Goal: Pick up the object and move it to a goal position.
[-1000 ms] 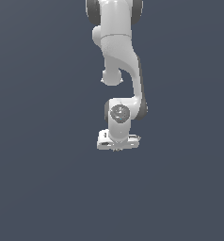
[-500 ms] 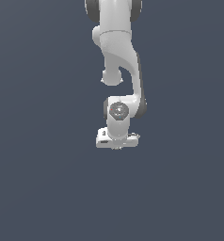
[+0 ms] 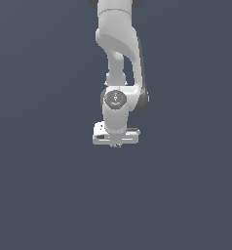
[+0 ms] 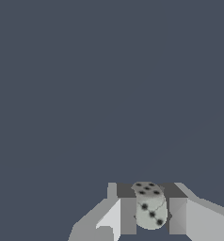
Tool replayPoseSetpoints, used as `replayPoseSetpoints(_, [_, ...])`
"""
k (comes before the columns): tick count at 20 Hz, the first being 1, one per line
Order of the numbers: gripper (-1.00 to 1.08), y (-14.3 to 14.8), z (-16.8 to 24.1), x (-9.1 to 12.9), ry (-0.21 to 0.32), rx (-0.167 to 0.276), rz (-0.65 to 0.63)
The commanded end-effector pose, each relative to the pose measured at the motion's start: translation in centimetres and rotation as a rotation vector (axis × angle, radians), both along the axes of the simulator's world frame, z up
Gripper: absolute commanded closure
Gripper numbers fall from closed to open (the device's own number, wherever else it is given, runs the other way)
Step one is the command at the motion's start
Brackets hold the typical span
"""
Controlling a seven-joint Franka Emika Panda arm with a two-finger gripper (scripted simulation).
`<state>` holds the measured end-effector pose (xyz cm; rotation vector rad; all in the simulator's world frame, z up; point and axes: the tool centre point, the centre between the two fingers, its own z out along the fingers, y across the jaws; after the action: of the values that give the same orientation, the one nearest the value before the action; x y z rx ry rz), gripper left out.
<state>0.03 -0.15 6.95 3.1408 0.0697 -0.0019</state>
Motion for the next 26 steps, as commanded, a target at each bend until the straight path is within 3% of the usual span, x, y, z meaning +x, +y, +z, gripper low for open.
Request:
replayPoseSetpoints(1, [1.08,-1.0,2.0,-0.7,-0.001,0.000,0.000])
replayPoseSetpoints(26, [1.08,-13.8,28.4,-9.0,-0.002,0.003,0.000])
